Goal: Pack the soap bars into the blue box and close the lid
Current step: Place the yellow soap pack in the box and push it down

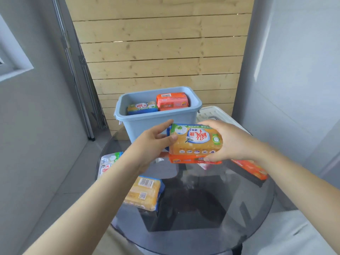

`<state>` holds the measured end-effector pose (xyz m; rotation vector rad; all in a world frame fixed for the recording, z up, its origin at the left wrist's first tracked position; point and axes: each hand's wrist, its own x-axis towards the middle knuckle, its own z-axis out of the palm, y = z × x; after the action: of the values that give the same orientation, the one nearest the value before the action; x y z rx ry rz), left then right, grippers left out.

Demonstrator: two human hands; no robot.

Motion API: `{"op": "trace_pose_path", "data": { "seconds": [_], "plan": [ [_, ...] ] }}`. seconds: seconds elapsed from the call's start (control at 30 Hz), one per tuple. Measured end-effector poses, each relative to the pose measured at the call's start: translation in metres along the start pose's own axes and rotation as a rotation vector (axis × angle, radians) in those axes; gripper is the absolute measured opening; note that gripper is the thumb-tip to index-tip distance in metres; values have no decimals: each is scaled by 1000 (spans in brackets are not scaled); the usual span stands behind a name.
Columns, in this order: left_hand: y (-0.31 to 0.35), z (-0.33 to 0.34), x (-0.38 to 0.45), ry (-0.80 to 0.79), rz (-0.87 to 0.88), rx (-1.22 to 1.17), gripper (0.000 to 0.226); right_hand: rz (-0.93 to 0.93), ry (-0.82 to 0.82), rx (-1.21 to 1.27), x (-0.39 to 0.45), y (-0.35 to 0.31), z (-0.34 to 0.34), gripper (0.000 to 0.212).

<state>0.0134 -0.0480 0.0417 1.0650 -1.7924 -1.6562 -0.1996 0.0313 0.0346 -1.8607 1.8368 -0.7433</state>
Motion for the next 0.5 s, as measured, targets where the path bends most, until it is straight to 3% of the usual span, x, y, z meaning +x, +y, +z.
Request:
{"op": "trace_pose_path", "data": {
  "seconds": [0.13, 0.33, 0.4, 0.5],
  "plan": [
    [33, -33, 28, 30, 105, -2, 48, -63, 43, -35, 47, -20, -23, 83],
    [70, -82, 78, 107, 98, 39, 47, -92, 61, -86, 128, -40, -40, 100],
    [76, -98, 95, 114, 76, 65, 45, -93, 18, -86, 156, -44, -43, 105],
    [75, -118, 116, 96, 10, 95, 37, -93, -93, -76, 193, -47, -39, 93]
  ]
}}
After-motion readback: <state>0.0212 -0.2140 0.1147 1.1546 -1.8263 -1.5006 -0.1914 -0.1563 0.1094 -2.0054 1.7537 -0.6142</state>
